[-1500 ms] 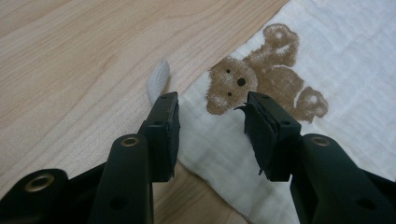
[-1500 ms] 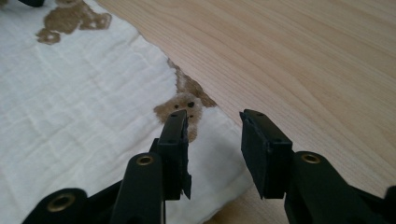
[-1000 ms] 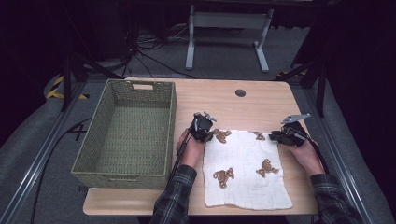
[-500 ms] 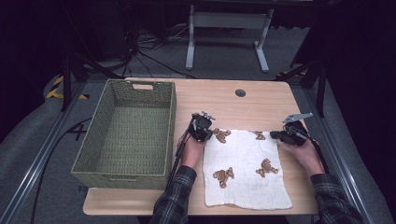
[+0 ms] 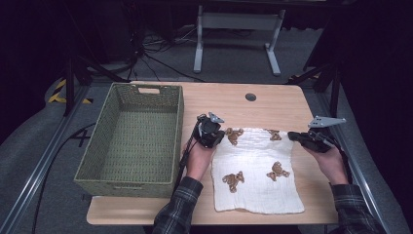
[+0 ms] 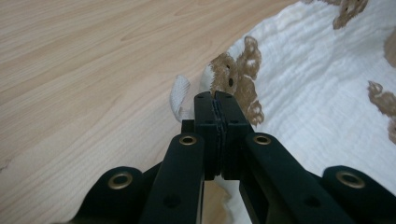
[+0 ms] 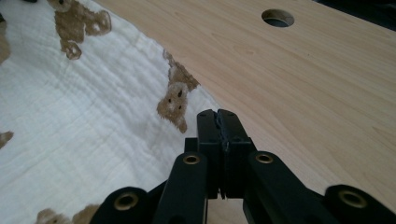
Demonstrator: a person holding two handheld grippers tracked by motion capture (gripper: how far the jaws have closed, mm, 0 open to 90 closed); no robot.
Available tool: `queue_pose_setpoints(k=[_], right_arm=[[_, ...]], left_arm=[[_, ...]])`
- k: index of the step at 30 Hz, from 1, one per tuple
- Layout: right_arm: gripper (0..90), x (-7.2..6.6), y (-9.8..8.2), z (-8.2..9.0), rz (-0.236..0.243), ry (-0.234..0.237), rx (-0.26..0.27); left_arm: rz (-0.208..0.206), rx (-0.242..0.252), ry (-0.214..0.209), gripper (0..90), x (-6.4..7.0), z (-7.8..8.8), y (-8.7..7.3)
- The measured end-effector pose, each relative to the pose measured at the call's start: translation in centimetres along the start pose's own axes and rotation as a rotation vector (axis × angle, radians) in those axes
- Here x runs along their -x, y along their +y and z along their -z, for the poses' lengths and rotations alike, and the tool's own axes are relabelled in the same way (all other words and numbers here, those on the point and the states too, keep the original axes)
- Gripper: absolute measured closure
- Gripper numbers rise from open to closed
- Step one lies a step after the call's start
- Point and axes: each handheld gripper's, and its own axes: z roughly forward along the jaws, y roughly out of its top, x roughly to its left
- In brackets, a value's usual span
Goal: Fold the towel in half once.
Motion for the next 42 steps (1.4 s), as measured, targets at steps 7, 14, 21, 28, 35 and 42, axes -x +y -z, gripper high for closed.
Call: queue_pose_setpoints(k=[7,14,21,28,35,42], right_arm=[[89.1,-1.1,-1.1,1.4,-0.001,0.019,-0.01],[89.1,-2.5,-2.5,2.1,-0.002,0.072,-0.039],[89.2,-4.0,-3.5,2.3,0.003,0.107,-0.069],[89.1,-5.4,-5.7,1.6,-0.012,0.153,-0.139],[89.1,-6.2,-7.0,0.6,-0.009,0.171,-0.215],[89.0,-5.8,-6.7,0.3,-0.002,0.146,-0.219]], left_arm=[[-0.029,-0.026,0.004,88.7,1.2,1.4,-1.0],[-0.052,-0.035,-0.024,88.6,2.5,2.3,-3.0],[-0.074,-0.06,-0.042,88.6,3.8,3.1,-4.9],[-0.089,-0.147,-0.078,88.6,4.8,2.3,-7.1],[-0.116,-0.211,-0.08,88.6,5.6,0.9,-8.3],[-0.105,-0.196,-0.061,88.5,5.3,0.1,-7.8]])
